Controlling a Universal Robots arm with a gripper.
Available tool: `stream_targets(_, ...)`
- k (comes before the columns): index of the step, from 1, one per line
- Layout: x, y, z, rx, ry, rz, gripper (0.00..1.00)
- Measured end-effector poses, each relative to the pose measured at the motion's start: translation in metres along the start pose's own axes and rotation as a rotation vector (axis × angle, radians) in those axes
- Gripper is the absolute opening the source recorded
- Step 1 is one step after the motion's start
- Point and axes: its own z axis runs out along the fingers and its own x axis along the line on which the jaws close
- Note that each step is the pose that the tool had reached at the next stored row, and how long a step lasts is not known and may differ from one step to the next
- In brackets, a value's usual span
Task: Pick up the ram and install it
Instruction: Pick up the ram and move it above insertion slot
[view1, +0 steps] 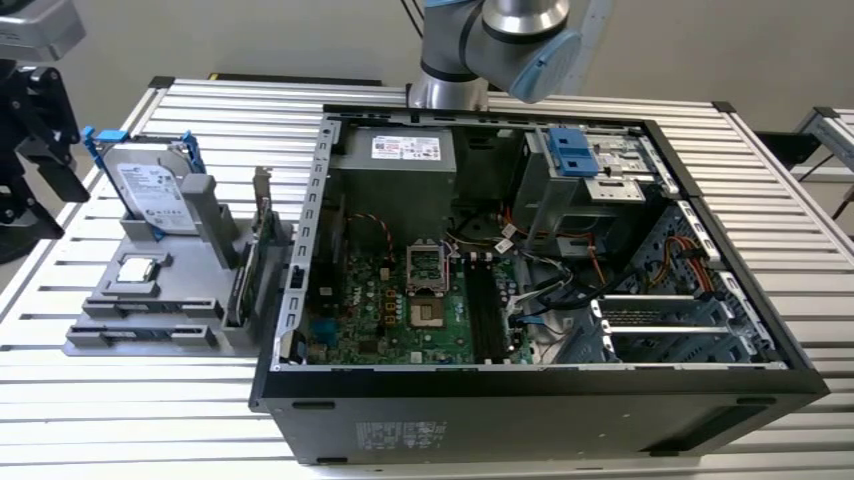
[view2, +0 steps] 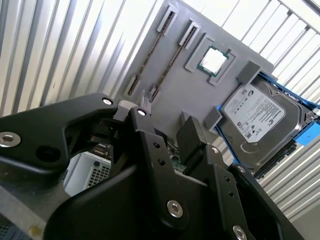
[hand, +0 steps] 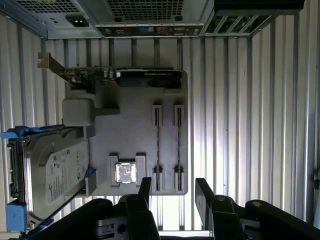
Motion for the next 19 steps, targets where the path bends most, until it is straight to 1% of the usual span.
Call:
stream_targets(5,0.0000,-0.0001,0.0037,0.0004,0.0000,0.000,1.00)
stream_targets(10,0.0000,-0.0001,0.0103,0.0068,-0.0002,0.000,1.00)
stream_targets(19,0.0001,-0.0002,0.0164,0.0068,0.0001,-0.038,1.00)
